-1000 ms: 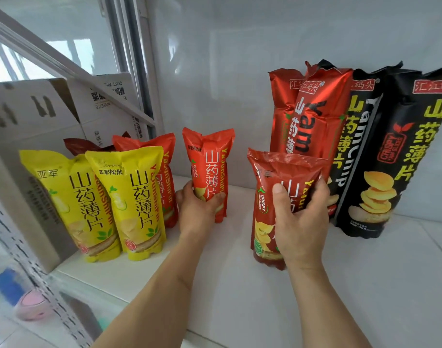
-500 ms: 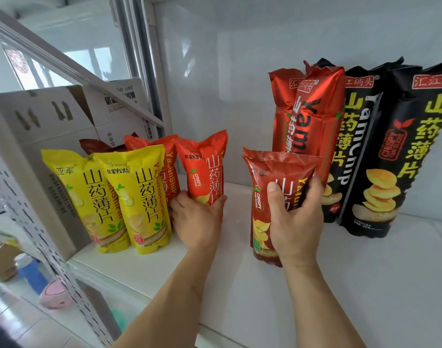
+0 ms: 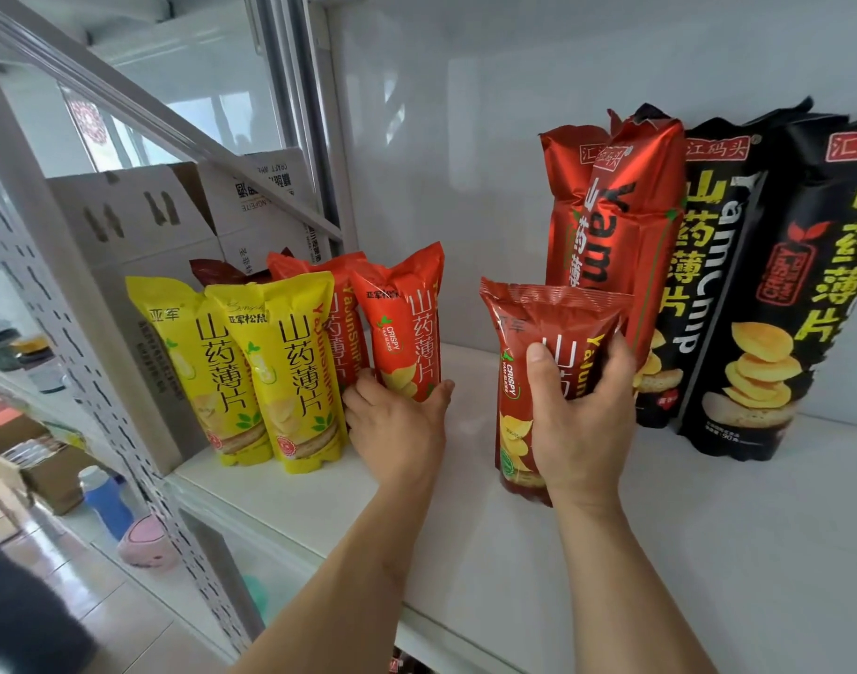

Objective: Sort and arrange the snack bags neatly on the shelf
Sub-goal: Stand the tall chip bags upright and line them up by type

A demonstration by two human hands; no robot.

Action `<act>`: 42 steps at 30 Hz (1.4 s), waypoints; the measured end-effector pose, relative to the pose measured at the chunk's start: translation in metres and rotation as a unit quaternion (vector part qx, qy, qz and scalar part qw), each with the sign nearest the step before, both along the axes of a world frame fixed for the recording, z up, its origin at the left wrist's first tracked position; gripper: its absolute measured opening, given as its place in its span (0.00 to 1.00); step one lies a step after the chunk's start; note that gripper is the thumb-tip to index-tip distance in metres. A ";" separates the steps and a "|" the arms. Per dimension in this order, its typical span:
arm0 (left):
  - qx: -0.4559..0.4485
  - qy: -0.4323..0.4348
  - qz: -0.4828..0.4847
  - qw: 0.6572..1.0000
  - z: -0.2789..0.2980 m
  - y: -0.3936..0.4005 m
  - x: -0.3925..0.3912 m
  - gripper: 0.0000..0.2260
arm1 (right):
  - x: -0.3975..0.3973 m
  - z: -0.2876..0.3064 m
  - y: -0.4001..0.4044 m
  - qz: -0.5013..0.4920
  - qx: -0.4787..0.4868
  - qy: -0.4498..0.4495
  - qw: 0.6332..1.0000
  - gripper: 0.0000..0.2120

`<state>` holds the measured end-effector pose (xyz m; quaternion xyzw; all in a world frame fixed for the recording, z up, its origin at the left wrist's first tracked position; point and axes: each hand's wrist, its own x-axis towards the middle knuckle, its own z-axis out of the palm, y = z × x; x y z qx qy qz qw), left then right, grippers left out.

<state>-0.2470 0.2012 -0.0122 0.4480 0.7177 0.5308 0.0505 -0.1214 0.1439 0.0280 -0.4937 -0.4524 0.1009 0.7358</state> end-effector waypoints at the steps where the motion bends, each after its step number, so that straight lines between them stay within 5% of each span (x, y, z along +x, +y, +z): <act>1: -0.001 -0.004 -0.010 1.000 -0.001 -0.005 -0.001 0.42 | 0.000 0.000 0.000 0.002 0.000 0.000 1.000 0.30; 6: 0.032 0.022 -0.075 0.996 -0.003 -0.043 -0.021 0.24 | -0.009 0.000 0.000 0.019 0.006 -0.013 1.000 0.29; 11: 0.131 0.291 -0.082 0.944 -0.006 -0.057 -0.062 0.15 | -0.034 0.002 0.001 0.070 -0.008 -0.022 0.997 0.24; 14: 0.176 0.352 -0.084 0.916 -0.015 -0.053 -0.088 0.10 | -0.055 0.003 0.001 0.106 -0.014 -0.023 0.994 0.22; 33: 0.262 0.297 -0.244 0.885 -0.021 -0.057 -0.155 0.06 | -0.144 0.006 0.002 0.112 -0.058 -0.044 0.991 0.35; 42: 0.336 0.271 -0.329 0.840 0.006 -0.071 -0.088 0.06 | -0.071 0.005 -0.032 -0.025 -0.106 -0.101 0.989 0.23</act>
